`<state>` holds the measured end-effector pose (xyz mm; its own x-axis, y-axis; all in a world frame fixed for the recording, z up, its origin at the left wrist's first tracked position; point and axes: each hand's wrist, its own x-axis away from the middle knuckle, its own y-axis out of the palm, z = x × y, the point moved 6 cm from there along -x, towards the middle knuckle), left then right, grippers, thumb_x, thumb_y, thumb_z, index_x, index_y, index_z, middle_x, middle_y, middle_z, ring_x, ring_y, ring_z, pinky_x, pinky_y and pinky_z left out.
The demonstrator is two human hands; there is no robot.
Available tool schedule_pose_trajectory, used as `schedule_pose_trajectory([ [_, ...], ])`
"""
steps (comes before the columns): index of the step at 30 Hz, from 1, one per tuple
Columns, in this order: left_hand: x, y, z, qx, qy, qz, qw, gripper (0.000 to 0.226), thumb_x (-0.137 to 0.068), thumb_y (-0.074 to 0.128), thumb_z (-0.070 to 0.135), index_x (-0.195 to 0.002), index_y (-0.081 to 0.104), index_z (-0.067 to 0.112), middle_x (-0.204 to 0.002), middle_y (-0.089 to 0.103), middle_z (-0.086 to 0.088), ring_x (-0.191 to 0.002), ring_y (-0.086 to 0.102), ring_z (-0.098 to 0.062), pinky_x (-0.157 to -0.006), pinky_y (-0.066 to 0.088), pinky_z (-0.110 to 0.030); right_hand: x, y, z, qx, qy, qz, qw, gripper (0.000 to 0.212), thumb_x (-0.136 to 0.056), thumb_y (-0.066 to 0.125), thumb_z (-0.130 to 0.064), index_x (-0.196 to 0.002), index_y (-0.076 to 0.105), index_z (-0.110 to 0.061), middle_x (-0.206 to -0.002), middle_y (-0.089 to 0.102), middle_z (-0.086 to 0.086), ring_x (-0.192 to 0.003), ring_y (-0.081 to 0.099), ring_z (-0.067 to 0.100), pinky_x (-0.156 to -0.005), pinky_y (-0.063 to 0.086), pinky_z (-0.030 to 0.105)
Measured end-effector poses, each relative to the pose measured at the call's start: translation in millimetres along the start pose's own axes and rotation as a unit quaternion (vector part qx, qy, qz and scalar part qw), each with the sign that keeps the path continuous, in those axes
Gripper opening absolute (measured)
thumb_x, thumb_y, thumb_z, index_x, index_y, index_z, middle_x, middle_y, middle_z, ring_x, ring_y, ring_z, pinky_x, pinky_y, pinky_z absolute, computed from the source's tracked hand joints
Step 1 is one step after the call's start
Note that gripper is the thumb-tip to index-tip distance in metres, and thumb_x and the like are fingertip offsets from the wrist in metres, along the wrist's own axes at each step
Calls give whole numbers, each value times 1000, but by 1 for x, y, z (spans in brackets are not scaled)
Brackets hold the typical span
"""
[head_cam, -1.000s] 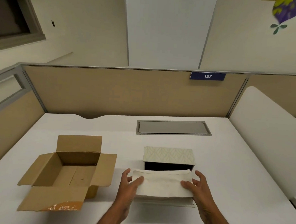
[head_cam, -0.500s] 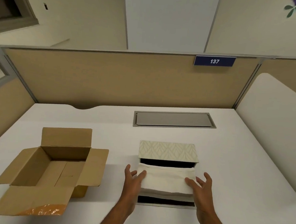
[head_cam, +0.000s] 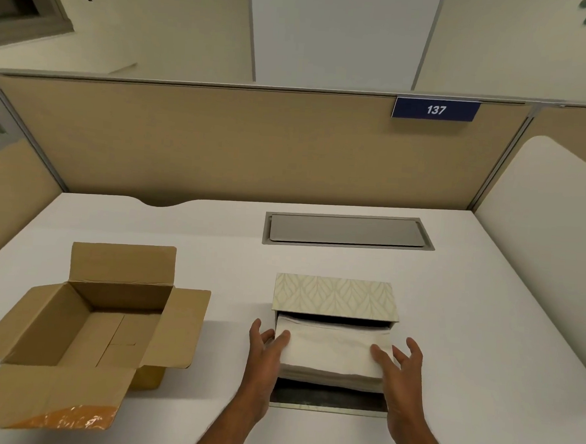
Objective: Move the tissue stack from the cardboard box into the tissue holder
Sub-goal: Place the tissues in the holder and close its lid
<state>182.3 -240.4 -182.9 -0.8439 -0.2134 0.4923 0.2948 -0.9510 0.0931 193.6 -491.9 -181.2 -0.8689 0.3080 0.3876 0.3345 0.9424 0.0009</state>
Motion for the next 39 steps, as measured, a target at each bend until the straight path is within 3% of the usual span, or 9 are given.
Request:
schedule_pose_trajectory([
  [10, -13, -1, -8, 22, -11, 17, 1000, 65, -94, 59, 37, -148, 23, 36, -135, 41, 7, -126, 41, -20, -107, 32, -38, -9, 6, -1, -7, 15, -3, 1000, 74, -89, 71, -30, -148, 26, -37, -132, 45, -6, -120, 44, 20, -95, 36, 38],
  [22, -9, 1, -1, 8, 6, 15, 1000, 62, -95, 59, 35, -148, 26, 35, -150, 39, 1, -123, 40, -17, -102, 31, -36, -8, 7, 2, -1, 3, 18, 1000, 71, -88, 72, -31, -146, 31, -34, -147, 46, 4, -119, 45, 21, -96, 38, 37],
  [27, -3, 0, 13, -54, 40, 27, 997, 69, -90, 67, 34, -147, 28, 32, -153, 38, -3, -130, 42, -21, -101, 40, -38, -5, 6, -10, 27, -19, 11, 999, 72, -88, 73, -28, -146, 31, -34, -150, 43, 5, -124, 45, 21, -95, 39, 38],
  [32, 4, -4, 43, -119, 124, 74, 982, 67, -86, 69, 40, -143, 33, 35, -146, 44, 1, -125, 46, -18, -96, 43, -33, 3, 5, -38, 91, -118, 42, 988, 66, -90, 71, -20, -144, 35, -34, -146, 44, 0, -128, 47, 21, -100, 41, 36],
  [36, 5, 2, 77, -201, 224, 97, 949, 54, -92, 60, 42, -141, 39, 36, -151, 42, 5, -137, 42, -19, -112, 40, -43, 11, 18, -79, 139, -250, 65, 956, 58, -92, 68, -26, -141, 40, -33, -141, 44, -12, -132, 43, 12, -102, 37, 28],
  [39, -1, 14, 97, -274, 269, 75, 920, 50, -97, 54, 36, -144, 38, 32, -158, 34, 5, -144, 34, -19, -119, 31, -50, 5, 36, -101, 233, -306, 52, 922, 56, -94, 65, -30, -144, 40, -25, -153, 40, -1, -141, 37, 17, -114, 35, 41],
])
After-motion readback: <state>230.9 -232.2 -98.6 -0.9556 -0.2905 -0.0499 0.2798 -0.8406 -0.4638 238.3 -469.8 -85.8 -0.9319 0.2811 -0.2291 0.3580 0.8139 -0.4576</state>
